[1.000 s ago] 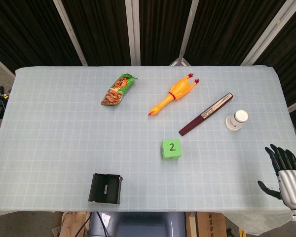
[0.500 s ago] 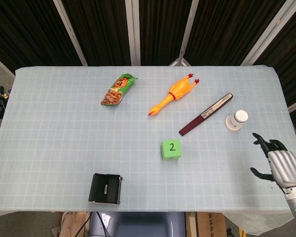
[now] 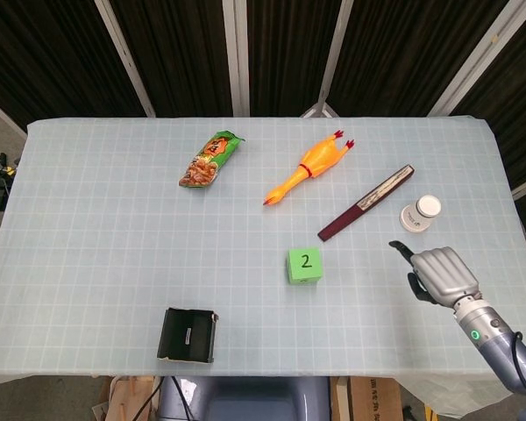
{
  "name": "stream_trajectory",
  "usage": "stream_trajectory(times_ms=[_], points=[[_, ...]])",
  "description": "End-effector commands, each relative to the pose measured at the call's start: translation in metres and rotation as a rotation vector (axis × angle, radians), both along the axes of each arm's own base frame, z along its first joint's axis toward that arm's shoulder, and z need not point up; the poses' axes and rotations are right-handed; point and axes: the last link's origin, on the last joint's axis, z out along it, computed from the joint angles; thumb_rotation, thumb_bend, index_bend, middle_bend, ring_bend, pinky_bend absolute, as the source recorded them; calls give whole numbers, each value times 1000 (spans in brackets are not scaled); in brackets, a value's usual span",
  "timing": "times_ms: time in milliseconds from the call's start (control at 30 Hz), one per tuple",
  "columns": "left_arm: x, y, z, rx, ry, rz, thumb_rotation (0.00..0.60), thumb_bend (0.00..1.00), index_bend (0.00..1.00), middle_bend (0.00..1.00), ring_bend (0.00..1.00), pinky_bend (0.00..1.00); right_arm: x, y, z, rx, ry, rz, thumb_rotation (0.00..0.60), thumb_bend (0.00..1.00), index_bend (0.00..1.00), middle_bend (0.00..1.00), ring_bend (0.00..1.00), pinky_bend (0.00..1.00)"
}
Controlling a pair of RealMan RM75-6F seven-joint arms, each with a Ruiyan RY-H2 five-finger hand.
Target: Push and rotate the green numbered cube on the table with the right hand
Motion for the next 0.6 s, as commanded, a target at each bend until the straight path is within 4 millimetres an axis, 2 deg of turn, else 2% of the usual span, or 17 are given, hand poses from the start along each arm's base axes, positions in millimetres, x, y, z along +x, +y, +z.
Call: stream_trajectory(times_ms=[33, 300, 600], points=[[0, 1, 0, -1, -1, 3, 600, 262, 22, 0, 40, 162, 23, -6, -19, 98, 42, 18, 600, 704, 150, 837, 823, 623], [0, 2, 1, 0, 3, 3, 600, 262, 21, 0, 40, 162, 48, -17, -36, 140, 26, -7, 600, 719, 163, 837, 823, 623], [-1, 3, 0, -3, 6, 12, 600, 262, 14, 0, 40, 162, 64, -29, -55, 170, 75, -22, 600, 719, 175, 837, 823, 606]])
